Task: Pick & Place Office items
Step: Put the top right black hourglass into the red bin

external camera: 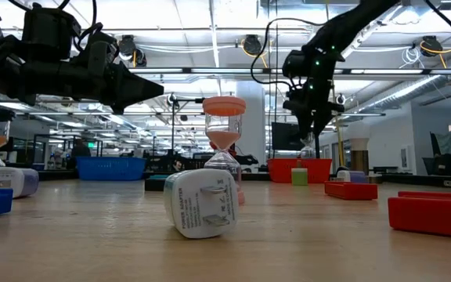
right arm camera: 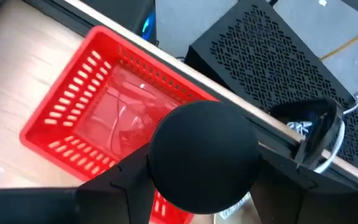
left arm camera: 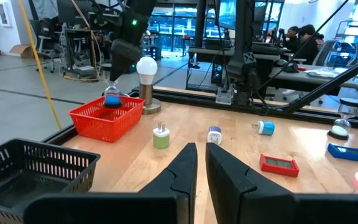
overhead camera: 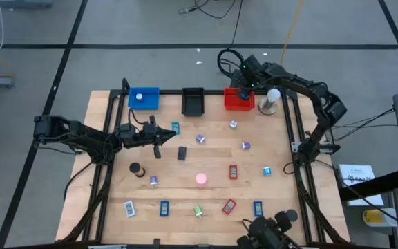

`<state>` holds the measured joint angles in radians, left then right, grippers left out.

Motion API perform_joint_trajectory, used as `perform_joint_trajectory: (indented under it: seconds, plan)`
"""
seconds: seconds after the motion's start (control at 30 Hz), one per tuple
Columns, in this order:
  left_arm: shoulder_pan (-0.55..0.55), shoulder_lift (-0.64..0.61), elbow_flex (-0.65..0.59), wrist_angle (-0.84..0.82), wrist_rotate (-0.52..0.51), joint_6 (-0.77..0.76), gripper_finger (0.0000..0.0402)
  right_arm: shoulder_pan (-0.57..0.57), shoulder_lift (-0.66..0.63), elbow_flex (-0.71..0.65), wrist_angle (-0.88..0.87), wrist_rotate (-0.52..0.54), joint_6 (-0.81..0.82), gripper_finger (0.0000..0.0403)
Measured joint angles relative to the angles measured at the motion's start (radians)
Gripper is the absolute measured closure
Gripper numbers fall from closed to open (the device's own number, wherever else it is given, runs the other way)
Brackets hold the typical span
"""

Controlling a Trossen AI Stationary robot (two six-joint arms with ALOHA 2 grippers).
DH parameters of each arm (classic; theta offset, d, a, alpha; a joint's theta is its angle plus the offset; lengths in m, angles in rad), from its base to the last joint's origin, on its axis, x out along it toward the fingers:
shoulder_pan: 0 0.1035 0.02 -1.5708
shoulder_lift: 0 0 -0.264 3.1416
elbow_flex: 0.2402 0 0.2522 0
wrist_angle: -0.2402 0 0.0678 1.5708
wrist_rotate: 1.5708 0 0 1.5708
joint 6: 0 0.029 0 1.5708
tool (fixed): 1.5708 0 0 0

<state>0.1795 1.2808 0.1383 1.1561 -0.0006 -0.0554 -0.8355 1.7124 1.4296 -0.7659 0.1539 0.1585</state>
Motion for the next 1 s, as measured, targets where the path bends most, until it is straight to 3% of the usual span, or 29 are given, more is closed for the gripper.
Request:
perform_joint_trajectory:
  seconds: [1.0]
  plan:
    - [0.000,0.000,0.000,0.000,0.000,-0.007,0.0360,-0.009,0.053,-0.069,0.101,0.001,-0.023,0.0200]
